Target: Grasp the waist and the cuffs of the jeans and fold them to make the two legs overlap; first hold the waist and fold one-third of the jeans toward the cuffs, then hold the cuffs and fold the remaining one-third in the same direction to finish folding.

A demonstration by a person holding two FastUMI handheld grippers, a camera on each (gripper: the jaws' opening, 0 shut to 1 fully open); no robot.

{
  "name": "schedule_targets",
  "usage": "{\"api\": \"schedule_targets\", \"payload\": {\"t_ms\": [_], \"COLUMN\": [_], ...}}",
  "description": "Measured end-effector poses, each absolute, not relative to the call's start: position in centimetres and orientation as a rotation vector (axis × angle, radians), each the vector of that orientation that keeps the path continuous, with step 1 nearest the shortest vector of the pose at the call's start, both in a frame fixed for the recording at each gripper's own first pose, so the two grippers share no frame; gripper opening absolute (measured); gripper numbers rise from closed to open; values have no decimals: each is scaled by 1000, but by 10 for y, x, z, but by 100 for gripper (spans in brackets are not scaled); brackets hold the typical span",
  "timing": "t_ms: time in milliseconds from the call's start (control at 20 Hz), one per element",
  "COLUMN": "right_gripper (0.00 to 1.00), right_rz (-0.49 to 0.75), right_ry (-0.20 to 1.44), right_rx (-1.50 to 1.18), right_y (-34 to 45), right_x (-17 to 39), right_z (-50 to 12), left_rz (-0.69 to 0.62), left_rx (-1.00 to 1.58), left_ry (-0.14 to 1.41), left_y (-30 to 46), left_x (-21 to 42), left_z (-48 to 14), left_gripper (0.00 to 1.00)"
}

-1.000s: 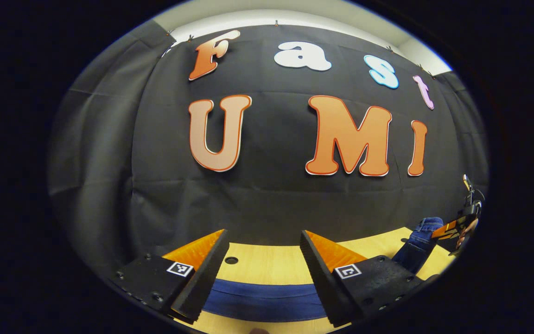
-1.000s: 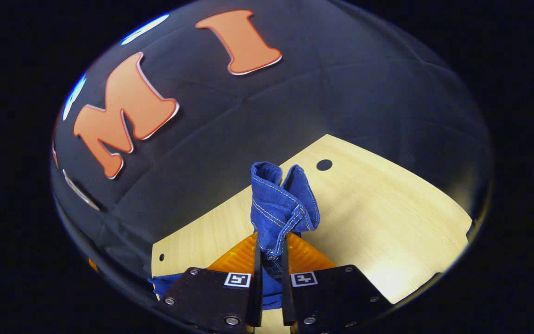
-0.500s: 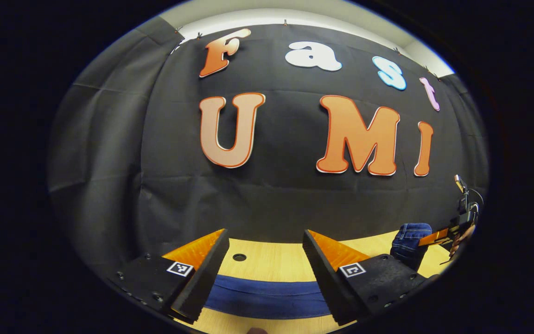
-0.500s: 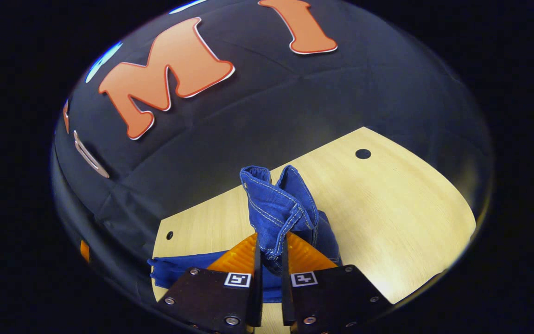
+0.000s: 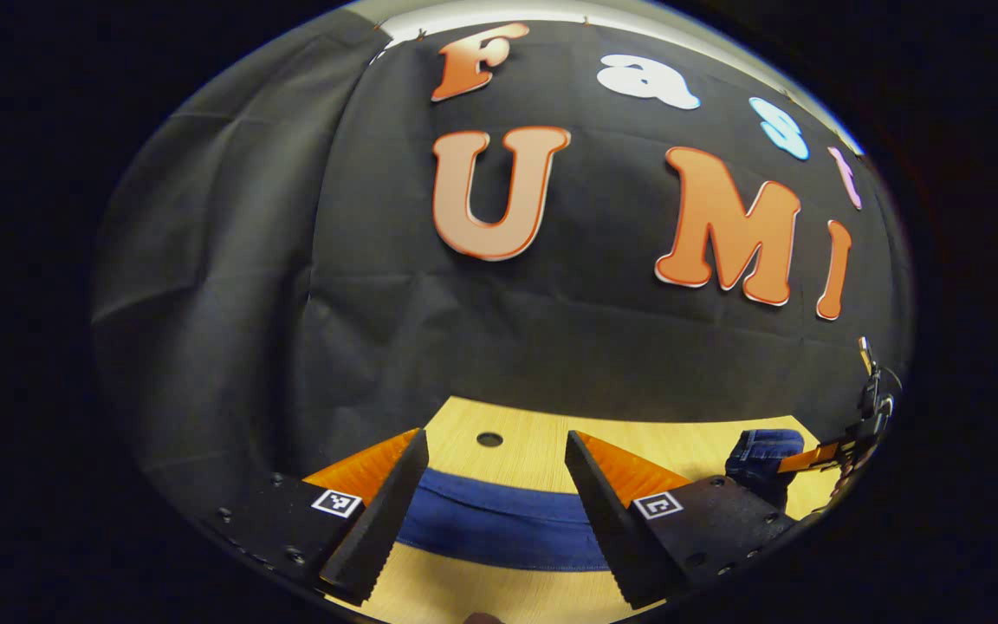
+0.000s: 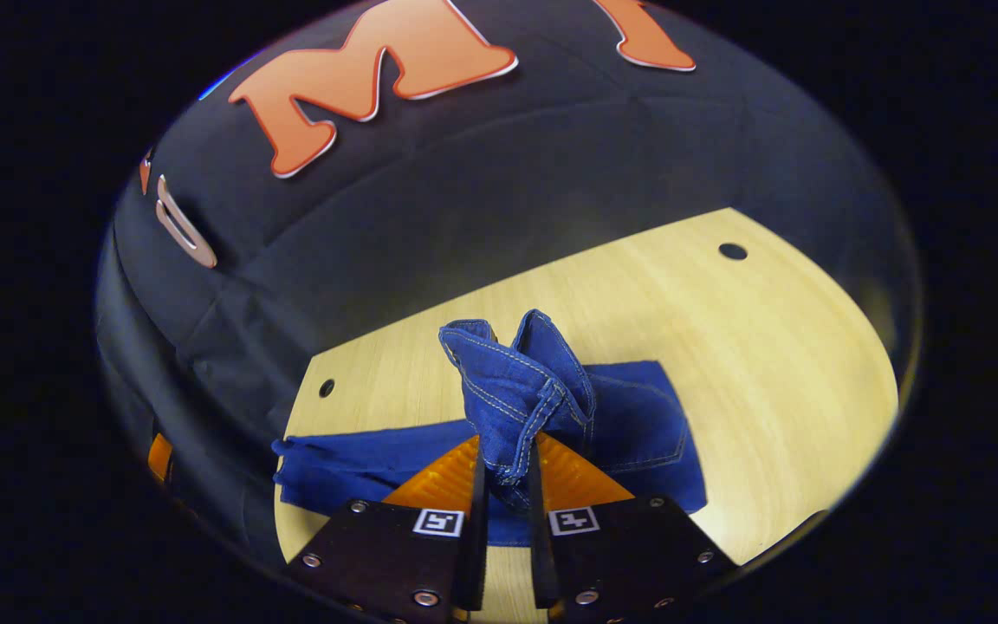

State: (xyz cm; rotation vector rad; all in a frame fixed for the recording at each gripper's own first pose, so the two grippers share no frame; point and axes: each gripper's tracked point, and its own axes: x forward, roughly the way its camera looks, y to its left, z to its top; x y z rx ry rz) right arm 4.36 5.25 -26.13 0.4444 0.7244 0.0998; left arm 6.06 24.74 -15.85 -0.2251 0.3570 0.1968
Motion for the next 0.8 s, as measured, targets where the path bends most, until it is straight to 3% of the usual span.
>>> {"api": "schedule_targets", "payload": {"t_ms": [50, 200, 400, 600, 800], "right_gripper": [24, 47, 68, 83, 92], "right_rz": [123, 205, 204, 148, 68], "right_ry": [746, 724, 671, 563, 458], "right_rx": [440, 485, 477, 441, 389], "right_y": [59, 83, 80, 49, 9], "right_x": [39, 33, 29, 27, 19], "right_z": [-266, -255, -238, -205, -172], "left_rz": [207, 235, 253, 256, 255], "left_rx": [-252, -327, -422, -581, -744], "left_ry": [384, 455, 547, 674, 766], "left_y": [253, 267, 278, 275, 268], "left_x": [60, 54, 52, 50, 49], "left_z": [-170, -199, -237, -283, -315], "left_gripper": [98, 98, 98, 98, 98]}}
